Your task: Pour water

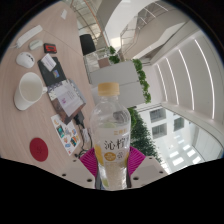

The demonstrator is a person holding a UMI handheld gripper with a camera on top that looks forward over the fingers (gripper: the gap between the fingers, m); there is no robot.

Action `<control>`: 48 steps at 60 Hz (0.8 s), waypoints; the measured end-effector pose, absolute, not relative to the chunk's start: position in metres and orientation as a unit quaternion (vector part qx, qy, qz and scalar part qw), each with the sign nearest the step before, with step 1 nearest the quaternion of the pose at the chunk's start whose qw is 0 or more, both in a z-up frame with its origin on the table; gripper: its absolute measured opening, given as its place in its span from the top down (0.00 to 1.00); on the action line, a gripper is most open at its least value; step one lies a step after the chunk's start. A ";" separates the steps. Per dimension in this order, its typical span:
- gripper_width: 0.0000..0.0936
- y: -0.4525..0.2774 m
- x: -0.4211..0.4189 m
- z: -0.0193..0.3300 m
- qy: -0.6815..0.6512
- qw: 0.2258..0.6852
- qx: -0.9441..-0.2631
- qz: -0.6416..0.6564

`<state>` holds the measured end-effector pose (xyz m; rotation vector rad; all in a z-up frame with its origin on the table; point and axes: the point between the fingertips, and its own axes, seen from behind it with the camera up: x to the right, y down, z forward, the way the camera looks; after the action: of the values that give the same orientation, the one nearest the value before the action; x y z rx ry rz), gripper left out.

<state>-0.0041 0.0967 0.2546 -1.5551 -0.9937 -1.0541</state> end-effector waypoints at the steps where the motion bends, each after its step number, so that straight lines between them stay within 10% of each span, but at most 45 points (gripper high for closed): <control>1: 0.63 0.098 -0.014 0.251 -0.428 0.473 -0.627 -0.446; 16: 0.63 0.116 -0.093 0.213 -0.650 0.252 -0.399 -0.596; 26: 0.63 0.126 -0.112 0.208 -0.692 0.184 -0.321 -0.620; 40: 0.63 0.129 -0.115 0.201 -0.696 0.197 -0.334 -0.604; 48: 0.63 0.143 -0.116 0.223 -0.609 0.335 -0.468 -0.546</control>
<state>-0.1159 0.1434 0.2235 -1.2209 -1.5880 -1.4239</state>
